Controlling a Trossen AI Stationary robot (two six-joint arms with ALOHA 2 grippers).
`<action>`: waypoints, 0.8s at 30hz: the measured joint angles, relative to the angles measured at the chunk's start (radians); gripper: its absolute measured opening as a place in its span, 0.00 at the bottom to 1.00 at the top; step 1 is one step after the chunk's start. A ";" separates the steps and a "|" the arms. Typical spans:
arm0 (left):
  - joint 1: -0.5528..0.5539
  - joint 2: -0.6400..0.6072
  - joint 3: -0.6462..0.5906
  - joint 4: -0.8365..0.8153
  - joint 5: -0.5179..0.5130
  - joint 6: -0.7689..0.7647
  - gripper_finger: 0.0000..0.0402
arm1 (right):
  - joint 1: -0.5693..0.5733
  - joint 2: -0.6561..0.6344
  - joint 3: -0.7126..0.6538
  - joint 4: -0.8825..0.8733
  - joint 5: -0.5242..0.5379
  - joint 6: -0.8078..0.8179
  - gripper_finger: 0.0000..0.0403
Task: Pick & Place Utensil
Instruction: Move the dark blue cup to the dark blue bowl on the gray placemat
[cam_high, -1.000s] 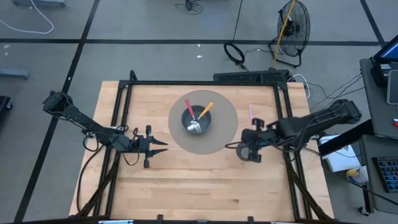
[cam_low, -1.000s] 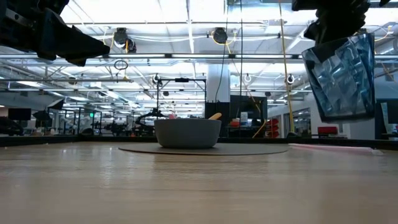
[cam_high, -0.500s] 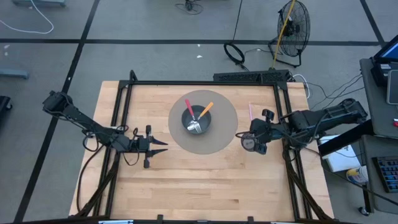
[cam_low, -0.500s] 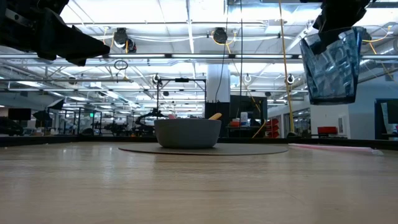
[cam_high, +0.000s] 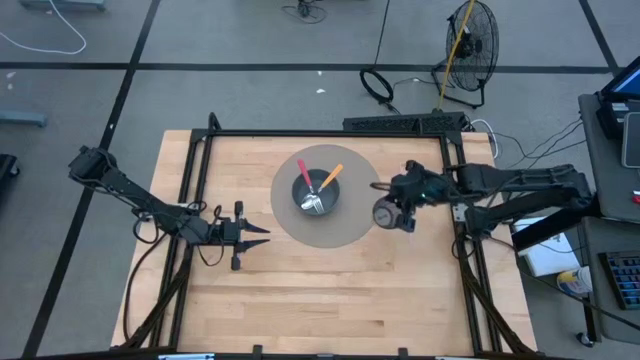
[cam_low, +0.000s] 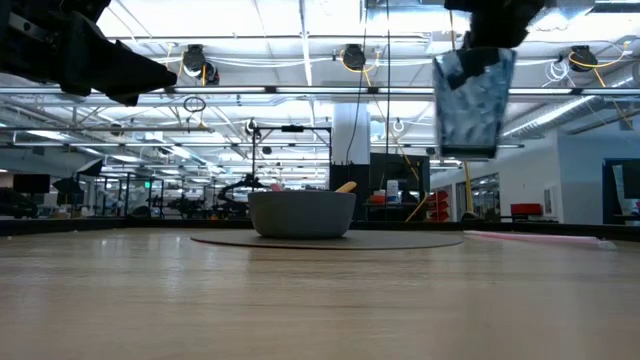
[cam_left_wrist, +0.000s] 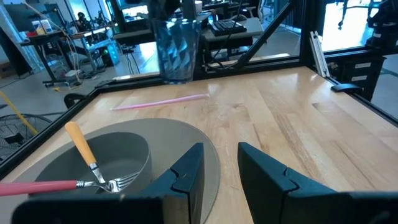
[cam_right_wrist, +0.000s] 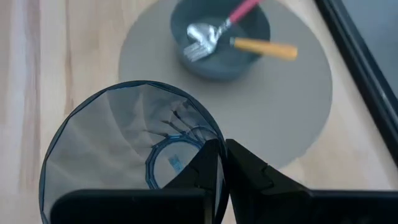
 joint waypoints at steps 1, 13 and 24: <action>0.000 0.000 0.000 0.001 0.000 0.001 0.26 | -0.017 0.010 0.000 0.029 -0.016 -0.025 0.03; 0.000 0.000 -0.001 0.038 -0.008 0.005 0.26 | -0.245 0.197 0.006 0.201 -0.163 -0.225 0.03; 0.038 0.000 -0.001 0.057 -0.010 -0.003 0.26 | -0.433 0.294 0.092 0.225 -0.309 -0.280 0.03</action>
